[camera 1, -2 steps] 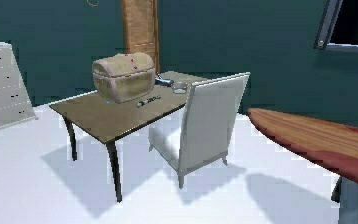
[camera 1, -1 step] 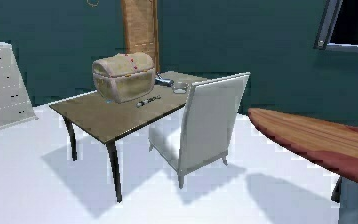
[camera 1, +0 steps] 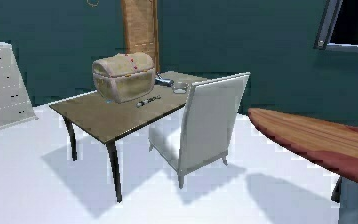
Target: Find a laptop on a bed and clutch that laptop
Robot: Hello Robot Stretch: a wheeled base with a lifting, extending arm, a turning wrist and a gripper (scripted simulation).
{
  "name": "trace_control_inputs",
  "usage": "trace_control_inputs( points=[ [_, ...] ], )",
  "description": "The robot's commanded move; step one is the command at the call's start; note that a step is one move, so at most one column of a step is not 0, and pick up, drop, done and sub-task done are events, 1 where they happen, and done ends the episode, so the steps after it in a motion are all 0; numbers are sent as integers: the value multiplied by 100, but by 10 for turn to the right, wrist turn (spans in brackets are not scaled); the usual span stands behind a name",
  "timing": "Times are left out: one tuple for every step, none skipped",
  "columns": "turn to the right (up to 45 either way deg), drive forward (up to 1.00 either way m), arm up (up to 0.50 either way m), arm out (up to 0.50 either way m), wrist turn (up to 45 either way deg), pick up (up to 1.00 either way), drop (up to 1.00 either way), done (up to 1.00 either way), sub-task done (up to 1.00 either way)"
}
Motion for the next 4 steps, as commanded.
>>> trace_control_inputs(
  points=[
    [0, 0, -30, 0, 0, 0, 0, 0, 0],
    [0, 0, 0, 0, 0, 100, 0, 0, 0],
    [0, 0, 10, 0, 0, 0, 0, 0, 0],
    [0, 0, 0, 0, 0, 0, 0, 100, 0]
  ],
)
